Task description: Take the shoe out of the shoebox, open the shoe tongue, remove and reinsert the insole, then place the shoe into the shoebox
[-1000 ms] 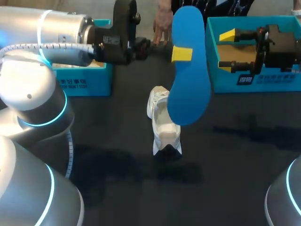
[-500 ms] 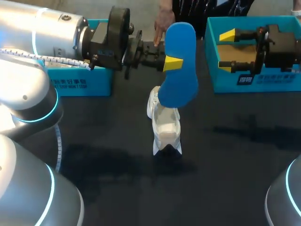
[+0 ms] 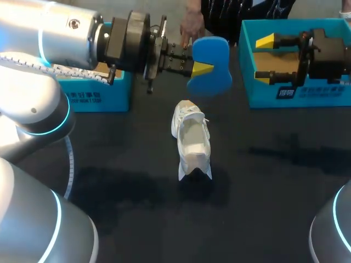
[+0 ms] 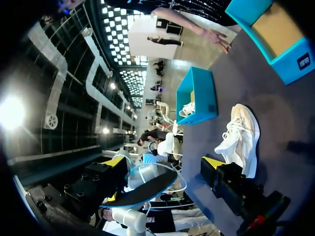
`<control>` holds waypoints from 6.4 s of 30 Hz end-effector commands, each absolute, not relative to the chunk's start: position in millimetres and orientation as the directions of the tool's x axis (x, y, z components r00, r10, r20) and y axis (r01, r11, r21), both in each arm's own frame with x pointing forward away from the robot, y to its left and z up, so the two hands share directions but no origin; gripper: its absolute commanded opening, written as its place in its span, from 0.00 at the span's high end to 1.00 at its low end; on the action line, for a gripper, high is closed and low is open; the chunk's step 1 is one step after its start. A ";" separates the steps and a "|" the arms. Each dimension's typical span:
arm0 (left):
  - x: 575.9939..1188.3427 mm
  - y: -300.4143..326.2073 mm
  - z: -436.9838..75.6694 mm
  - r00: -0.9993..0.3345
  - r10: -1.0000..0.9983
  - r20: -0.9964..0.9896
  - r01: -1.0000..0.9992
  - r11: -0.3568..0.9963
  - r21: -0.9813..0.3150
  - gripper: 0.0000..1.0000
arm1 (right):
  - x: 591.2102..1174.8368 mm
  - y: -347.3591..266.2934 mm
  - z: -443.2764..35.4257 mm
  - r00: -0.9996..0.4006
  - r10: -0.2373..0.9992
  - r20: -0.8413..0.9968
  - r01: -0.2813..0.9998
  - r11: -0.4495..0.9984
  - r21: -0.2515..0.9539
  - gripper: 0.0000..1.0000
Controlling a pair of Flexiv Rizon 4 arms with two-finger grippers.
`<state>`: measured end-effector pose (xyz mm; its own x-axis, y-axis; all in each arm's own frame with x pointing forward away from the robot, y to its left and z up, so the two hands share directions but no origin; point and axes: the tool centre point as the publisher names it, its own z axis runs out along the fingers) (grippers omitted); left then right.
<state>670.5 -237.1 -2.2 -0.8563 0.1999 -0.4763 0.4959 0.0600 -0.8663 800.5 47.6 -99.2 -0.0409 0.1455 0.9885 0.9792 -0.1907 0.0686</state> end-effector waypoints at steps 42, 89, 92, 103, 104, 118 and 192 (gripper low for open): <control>710.9 -232.8 -101.0 0.203 0.089 -0.975 0.974 0.081 0.210 1.00 | 804.0 55.8 -97.9 -0.038 0.144 0.989 0.984 -0.165 0.062 0.00; 756.5 -285.8 -104.3 0.193 0.020 -0.981 0.976 0.098 0.194 1.00 | 789.6 118.4 -95.4 -0.030 0.125 0.992 0.995 -0.088 0.041 0.70; 756.3 -285.9 -103.4 0.194 0.018 -0.981 0.976 0.099 0.195 1.00 | 789.7 117.8 -96.1 -0.029 0.127 0.992 0.995 -0.092 0.041 0.91; 753.6 -282.8 -103.4 0.204 0.031 -0.979 0.974 0.095 0.206 0.51 | 793.0 117.1 -98.1 -0.037 0.139 0.990 0.995 -0.092 0.050 1.00; 753.7 -281.9 -103.1 0.206 0.033 -0.978 0.973 0.096 0.209 0.00 | 793.5 116.9 -98.5 -0.037 0.138 0.990 0.995 -0.091 0.050 1.00; 756.1 -246.8 -100.0 0.189 0.174 -0.966 0.979 0.046 0.200 0.00 | 796.6 106.1 -110.5 -0.005 0.148 0.989 0.994 -0.108 0.021 1.00; 796.3 -259.3 -24.3 0.107 0.960 -0.258 0.994 -0.112 -0.004 0.00 | 795.8 123.6 -148.5 0.057 0.207 0.977 0.998 -0.040 -0.049 1.00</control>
<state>794.2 -254.6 -27.9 0.1031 0.9127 -0.3953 0.9938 -0.1107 0.0036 792.8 121.6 -149.0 0.0540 0.2002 0.9783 0.9979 -0.0465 -0.0455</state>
